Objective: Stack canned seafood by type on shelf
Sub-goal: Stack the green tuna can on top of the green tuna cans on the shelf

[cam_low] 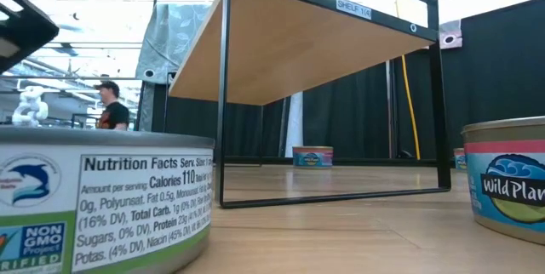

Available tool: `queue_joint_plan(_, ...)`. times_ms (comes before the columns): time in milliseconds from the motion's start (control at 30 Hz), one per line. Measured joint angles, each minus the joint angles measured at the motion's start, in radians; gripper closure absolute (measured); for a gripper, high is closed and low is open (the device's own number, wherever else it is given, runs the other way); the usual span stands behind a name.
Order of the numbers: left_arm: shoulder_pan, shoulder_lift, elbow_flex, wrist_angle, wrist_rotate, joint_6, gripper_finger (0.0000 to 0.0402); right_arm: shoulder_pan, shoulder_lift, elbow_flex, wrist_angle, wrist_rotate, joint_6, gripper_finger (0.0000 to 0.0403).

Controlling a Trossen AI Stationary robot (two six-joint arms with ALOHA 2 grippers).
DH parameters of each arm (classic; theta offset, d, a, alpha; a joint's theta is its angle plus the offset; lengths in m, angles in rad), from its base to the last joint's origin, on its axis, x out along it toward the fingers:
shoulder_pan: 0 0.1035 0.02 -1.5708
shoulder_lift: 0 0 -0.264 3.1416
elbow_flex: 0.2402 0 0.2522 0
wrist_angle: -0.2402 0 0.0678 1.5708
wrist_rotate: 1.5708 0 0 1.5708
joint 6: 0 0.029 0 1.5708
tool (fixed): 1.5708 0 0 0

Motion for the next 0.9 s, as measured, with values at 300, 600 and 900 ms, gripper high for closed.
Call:
queue_joint_plan(300,0.0,0.013,0.003,-0.018,0.015,-0.053,0.0394,0.0,0.0,0.0,0.0,0.0,-0.001,0.0088)
queue_joint_plan(600,-0.035,0.015,0.003,-0.056,-0.013,-0.088,0.0394,0.0,0.0,0.0,-0.011,-0.003,-0.003,0.0088)
queue_joint_plan(900,-0.064,0.018,-0.001,-0.202,-0.009,-0.236,0.0394,0.0,0.0,0.0,-0.022,-0.004,-0.001,0.0088)
